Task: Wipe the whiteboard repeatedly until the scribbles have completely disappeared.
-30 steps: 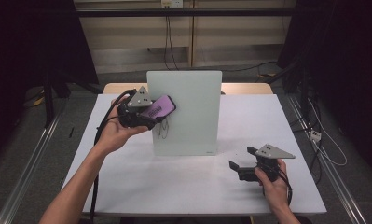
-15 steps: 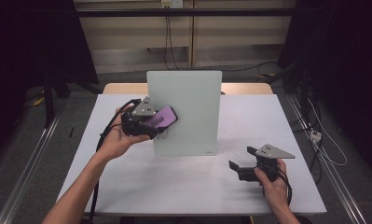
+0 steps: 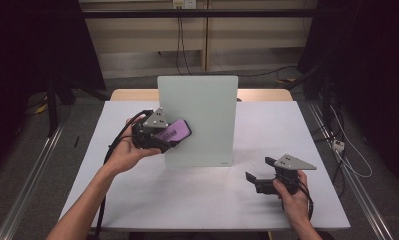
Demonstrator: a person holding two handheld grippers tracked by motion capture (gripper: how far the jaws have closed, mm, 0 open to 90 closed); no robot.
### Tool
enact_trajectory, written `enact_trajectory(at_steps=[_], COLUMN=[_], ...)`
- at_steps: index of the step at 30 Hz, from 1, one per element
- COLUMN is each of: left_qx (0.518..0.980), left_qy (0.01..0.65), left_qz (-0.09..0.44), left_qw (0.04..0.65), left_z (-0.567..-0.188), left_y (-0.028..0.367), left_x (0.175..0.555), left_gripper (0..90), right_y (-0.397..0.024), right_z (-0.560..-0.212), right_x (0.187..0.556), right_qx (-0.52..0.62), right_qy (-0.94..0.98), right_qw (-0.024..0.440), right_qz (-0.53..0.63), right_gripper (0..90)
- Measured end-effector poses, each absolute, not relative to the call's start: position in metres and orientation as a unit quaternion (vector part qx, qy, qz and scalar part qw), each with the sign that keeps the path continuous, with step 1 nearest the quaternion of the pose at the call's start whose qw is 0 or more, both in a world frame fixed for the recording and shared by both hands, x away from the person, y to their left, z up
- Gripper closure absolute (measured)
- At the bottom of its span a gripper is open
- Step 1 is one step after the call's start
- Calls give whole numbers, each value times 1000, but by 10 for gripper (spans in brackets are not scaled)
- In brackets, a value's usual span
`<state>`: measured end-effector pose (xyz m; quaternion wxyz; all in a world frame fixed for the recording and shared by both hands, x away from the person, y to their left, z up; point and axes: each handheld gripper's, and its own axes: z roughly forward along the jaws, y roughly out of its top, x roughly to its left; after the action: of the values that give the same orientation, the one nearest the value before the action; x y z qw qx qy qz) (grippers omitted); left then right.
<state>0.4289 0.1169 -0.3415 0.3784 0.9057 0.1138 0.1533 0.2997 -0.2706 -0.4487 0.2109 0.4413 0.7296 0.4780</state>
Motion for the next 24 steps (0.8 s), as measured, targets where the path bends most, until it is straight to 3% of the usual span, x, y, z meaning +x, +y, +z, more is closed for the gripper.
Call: enact_trajectory(at_steps=[10, 24], left_qx=[895, 905], left_qy=[117, 105], left_qz=[179, 170], left_qw=[390, 376], left_z=[-317, -342], left_y=[123, 120], left_x=[436, 427], left_gripper=[411, 411], right_y=[-270, -270], right_z=[-449, -449], right_x=[300, 300], right_qx=[442, 441], right_qy=[729, 730], right_qw=[210, 210], right_qz=[479, 479], right_gripper=[65, 65])
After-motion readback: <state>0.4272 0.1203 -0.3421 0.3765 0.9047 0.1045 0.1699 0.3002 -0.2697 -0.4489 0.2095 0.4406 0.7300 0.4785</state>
